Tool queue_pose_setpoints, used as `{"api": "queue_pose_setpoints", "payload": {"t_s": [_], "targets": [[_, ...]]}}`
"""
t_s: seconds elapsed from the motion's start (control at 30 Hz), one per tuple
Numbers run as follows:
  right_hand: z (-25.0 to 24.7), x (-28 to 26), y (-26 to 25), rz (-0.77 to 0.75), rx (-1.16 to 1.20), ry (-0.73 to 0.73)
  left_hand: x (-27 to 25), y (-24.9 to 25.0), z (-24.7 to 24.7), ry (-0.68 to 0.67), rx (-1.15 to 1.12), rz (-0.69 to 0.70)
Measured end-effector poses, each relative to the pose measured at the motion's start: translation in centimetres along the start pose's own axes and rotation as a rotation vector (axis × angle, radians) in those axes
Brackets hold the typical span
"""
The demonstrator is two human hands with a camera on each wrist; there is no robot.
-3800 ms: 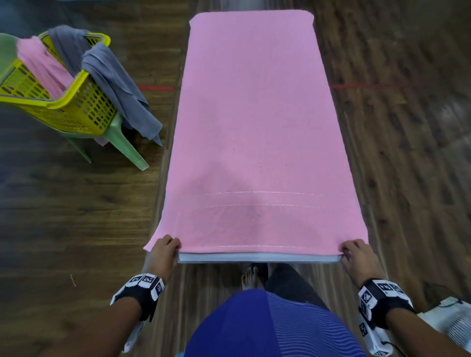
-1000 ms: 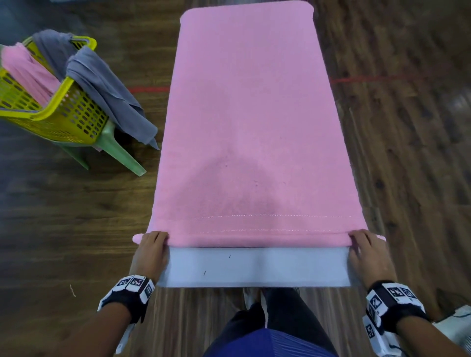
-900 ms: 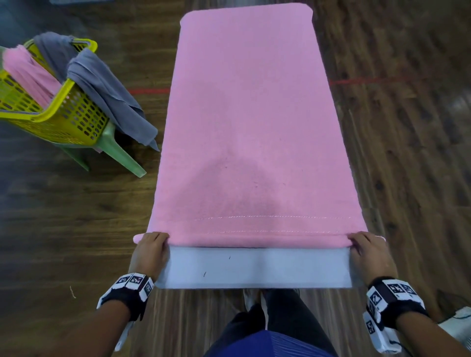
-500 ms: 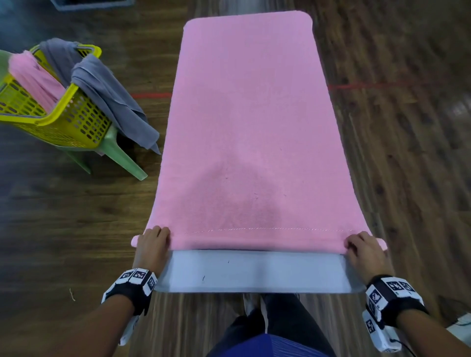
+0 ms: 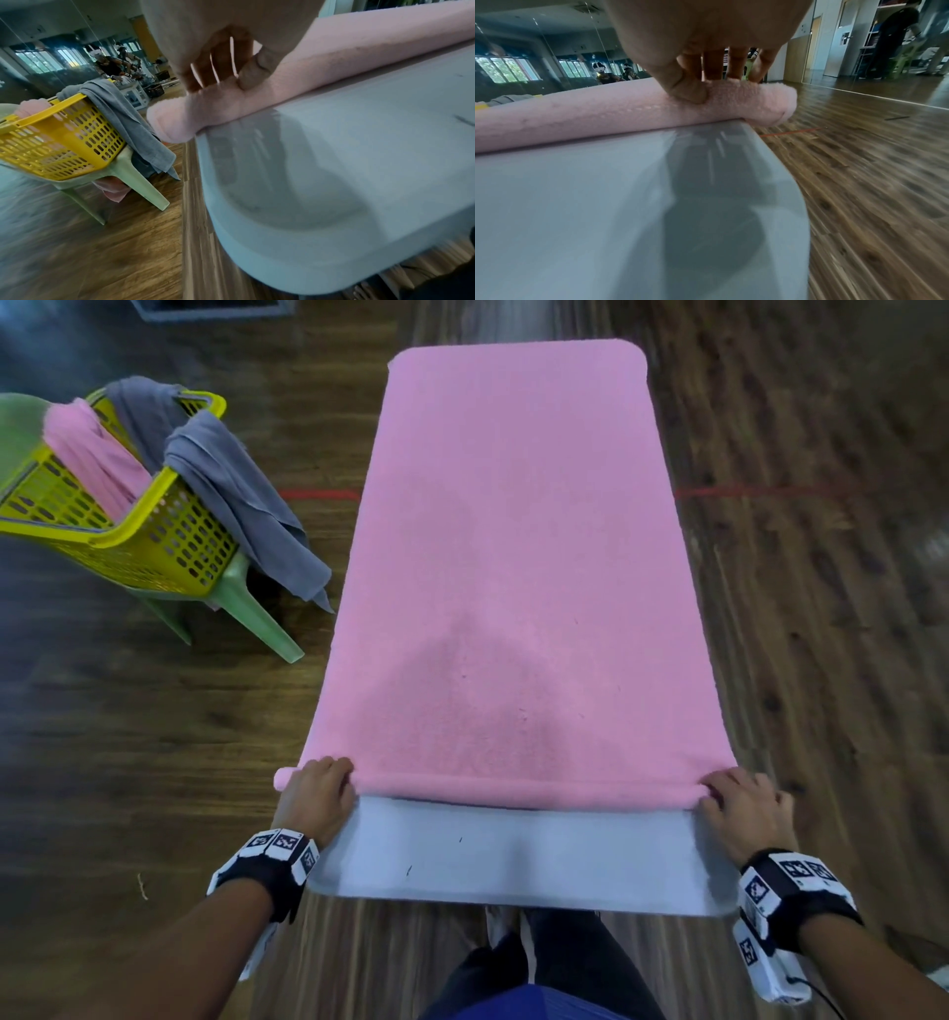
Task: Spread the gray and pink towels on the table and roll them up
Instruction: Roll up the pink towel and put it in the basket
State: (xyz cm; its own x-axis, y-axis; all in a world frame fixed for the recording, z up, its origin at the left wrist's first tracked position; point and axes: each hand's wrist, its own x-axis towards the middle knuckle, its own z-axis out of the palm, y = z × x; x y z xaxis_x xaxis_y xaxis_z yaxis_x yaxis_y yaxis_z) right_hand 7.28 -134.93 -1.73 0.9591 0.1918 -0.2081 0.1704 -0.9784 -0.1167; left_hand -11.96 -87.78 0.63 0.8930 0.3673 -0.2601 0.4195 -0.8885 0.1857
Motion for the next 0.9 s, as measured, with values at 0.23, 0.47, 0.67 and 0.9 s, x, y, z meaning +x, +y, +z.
{"api": "queue_pose_setpoints", "payload": {"t_s": [0.23,0.47,0.67,0.9], "targets": [[0.9,0.0,0.1,-0.103,0.108,0.035,0.8,0.4,1.2,0.061,0.004,0.009],[0.0,0.6,0.1,-0.081,0.005,0.101,1.5,0.1,0.2,-0.011,0.043,-0.005],[-1.2,2.8,-1.2,-0.012,0.012,0.102,3.1,0.7,-1.0,0.057,0.057,-0.055],[0.5,2.7,-1.1,-0.204,0.198,0.047,3.8,1.0,-0.2,0.006,0.124,-0.030]]}}
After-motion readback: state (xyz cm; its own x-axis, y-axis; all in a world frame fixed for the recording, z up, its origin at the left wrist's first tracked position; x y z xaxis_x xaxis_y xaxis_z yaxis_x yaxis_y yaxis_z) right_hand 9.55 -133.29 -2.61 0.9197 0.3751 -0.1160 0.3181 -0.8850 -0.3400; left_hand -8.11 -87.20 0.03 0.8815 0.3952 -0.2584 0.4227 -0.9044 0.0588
